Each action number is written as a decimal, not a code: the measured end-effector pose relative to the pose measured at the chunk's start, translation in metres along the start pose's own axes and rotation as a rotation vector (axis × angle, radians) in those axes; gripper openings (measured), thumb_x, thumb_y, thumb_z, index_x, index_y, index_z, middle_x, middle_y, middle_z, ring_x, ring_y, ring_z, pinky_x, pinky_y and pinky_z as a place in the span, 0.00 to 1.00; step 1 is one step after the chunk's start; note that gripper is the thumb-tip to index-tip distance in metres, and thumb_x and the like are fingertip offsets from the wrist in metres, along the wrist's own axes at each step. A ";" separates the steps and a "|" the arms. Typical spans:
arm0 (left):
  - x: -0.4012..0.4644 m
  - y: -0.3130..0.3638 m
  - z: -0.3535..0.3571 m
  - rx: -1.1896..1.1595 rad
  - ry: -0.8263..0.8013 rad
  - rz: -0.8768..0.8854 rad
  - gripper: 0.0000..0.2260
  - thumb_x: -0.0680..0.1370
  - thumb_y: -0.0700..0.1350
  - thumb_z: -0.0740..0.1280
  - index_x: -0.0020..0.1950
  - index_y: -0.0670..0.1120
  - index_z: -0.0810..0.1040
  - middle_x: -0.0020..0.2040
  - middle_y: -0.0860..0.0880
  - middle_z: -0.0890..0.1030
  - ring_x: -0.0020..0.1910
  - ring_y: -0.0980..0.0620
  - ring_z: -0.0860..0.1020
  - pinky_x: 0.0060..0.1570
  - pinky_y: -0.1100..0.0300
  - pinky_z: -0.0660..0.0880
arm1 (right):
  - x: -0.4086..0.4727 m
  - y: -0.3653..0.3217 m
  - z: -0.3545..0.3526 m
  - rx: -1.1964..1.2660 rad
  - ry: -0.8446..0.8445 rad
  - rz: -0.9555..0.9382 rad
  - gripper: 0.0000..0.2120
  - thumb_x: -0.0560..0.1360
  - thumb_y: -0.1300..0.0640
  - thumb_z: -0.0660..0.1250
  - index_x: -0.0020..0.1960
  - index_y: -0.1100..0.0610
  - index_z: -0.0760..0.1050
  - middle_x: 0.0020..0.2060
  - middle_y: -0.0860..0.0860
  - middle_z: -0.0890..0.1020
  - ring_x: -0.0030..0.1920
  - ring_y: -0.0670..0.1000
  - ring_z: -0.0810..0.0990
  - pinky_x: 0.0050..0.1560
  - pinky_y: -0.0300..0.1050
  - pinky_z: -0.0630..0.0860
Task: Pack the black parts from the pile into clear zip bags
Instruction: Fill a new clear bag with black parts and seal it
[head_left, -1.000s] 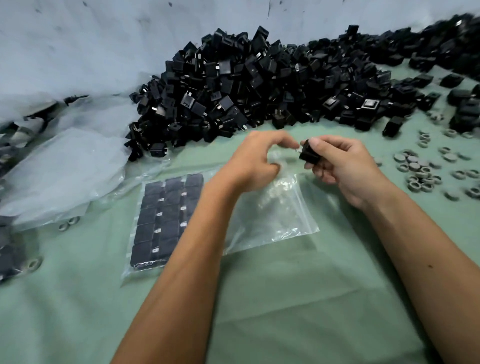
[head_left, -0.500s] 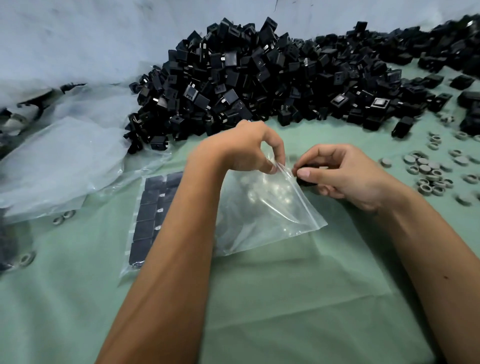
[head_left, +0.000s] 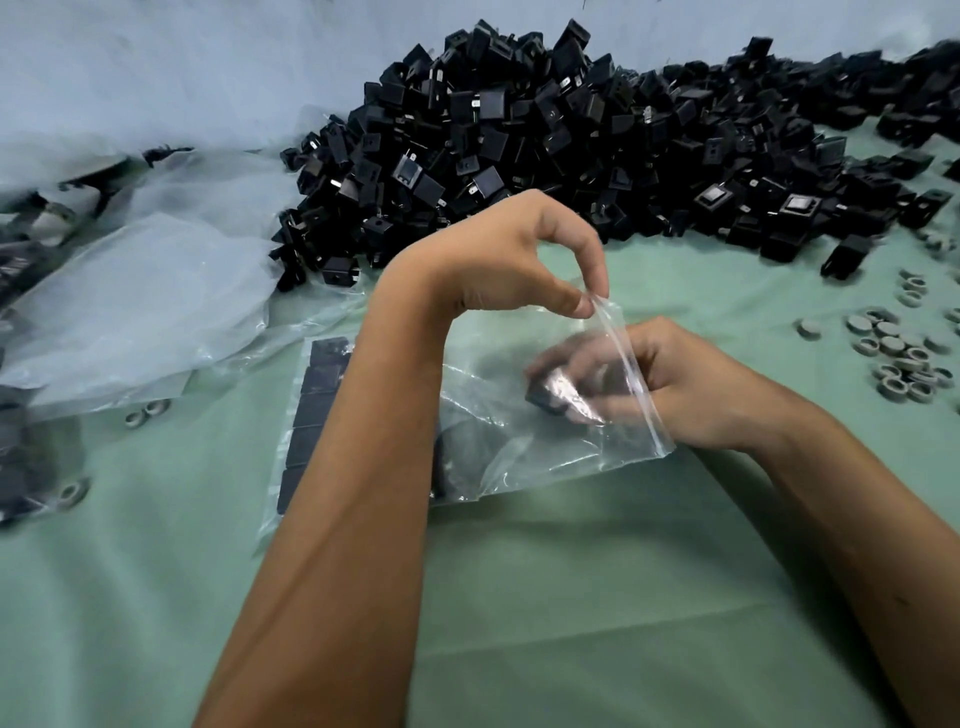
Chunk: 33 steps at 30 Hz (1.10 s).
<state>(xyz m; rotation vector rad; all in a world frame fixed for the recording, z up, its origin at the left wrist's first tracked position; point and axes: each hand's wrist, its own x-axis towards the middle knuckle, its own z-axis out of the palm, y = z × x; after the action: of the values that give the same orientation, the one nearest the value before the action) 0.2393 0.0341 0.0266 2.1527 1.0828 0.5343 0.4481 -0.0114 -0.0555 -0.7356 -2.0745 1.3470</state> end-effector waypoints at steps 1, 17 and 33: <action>0.000 0.002 0.000 -0.005 -0.002 0.017 0.07 0.71 0.40 0.79 0.47 0.47 0.87 0.59 0.47 0.84 0.61 0.57 0.78 0.50 0.81 0.67 | 0.002 -0.001 0.001 -0.001 -0.019 -0.006 0.05 0.76 0.64 0.76 0.49 0.65 0.83 0.56 0.56 0.86 0.56 0.59 0.85 0.60 0.58 0.81; -0.007 0.002 -0.006 -0.058 0.036 0.065 0.07 0.72 0.36 0.77 0.50 0.41 0.86 0.59 0.42 0.84 0.61 0.56 0.79 0.52 0.78 0.67 | 0.043 -0.015 0.000 -0.208 -0.298 0.014 0.14 0.75 0.62 0.78 0.59 0.59 0.83 0.51 0.53 0.86 0.50 0.54 0.87 0.50 0.47 0.84; -0.007 0.001 -0.006 -0.087 0.004 0.025 0.07 0.73 0.36 0.77 0.48 0.44 0.86 0.56 0.43 0.85 0.63 0.51 0.79 0.57 0.72 0.72 | 0.078 -0.006 0.014 0.021 -0.588 0.215 0.12 0.76 0.56 0.78 0.57 0.56 0.83 0.51 0.54 0.88 0.48 0.53 0.88 0.45 0.38 0.82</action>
<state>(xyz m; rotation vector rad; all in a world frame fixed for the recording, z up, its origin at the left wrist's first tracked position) 0.2317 0.0301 0.0311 2.0922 1.0174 0.5869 0.3825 0.0325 -0.0425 -0.6140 -2.4697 1.8772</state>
